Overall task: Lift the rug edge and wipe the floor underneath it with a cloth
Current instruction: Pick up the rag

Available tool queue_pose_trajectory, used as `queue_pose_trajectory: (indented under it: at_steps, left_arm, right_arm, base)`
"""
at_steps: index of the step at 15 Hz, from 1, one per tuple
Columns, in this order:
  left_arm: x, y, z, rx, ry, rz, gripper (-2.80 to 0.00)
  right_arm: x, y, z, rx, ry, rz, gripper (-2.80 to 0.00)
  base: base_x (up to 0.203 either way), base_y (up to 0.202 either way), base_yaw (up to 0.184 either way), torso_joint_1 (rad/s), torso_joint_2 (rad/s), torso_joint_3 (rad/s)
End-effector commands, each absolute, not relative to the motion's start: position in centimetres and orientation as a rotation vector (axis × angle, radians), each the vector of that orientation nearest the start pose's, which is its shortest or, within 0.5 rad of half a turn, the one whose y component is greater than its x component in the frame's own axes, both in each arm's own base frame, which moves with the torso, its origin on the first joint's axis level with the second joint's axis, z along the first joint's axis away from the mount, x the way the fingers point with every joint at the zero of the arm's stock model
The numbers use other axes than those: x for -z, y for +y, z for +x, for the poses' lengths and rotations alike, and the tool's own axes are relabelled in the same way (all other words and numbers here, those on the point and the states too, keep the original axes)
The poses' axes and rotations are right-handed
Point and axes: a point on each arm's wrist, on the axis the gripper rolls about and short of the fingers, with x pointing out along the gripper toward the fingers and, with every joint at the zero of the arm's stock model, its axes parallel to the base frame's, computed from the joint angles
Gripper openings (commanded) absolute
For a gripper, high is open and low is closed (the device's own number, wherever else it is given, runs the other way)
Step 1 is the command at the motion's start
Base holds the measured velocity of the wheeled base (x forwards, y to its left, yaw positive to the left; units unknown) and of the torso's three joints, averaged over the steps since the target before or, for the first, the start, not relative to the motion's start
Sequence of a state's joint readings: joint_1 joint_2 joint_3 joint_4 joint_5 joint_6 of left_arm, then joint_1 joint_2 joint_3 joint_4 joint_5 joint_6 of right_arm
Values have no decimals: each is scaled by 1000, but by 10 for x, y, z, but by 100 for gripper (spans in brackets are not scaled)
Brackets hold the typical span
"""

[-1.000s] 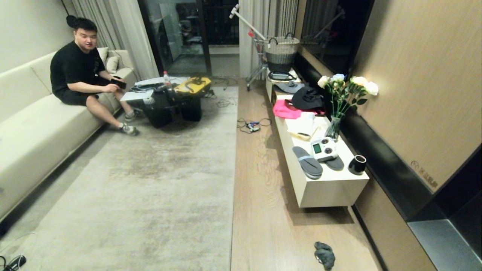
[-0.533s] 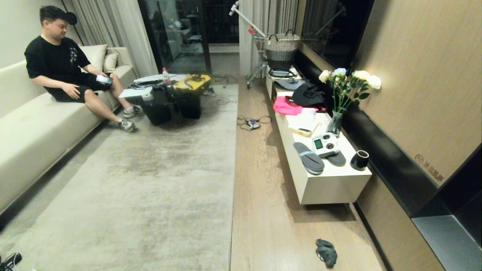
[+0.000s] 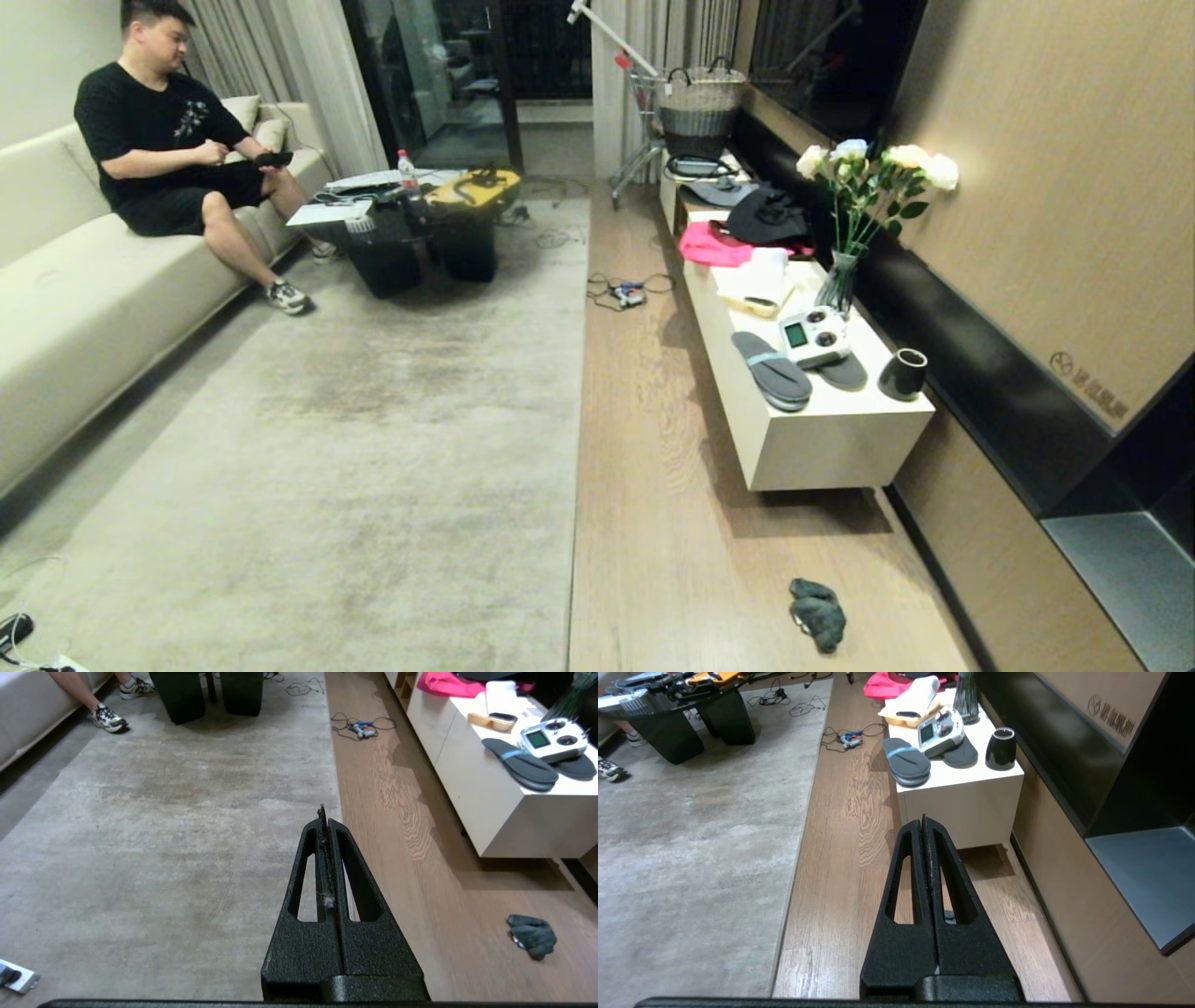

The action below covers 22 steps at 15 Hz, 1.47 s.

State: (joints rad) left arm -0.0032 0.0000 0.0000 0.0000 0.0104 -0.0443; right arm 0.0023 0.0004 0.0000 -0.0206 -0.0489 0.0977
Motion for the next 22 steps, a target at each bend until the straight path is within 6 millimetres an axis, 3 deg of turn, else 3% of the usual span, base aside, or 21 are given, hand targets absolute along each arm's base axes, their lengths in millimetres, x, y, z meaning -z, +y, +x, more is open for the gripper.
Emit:
queue_pose_trajectory:
  at_steps: [1,17,22]
  left_arm:
    - [-76,0,-23,-8,1,-44,-280]
    - [-76,0,-23,-8,1,-44,-280]
    - [-76,0,-23,-8,1,-44,-280]
  right_arm:
    - [-78,-1,-23,45,-21,99,-280]
    - [-78,-1,-23,45,-21,97,-280]
    - [-78,-1,-23,47,-21,97,-280]
  base:
    - [0,0,0,-162,521,371]
    - [0,0,0,-72,464,393]
    - [0,0,0,0,40,46]
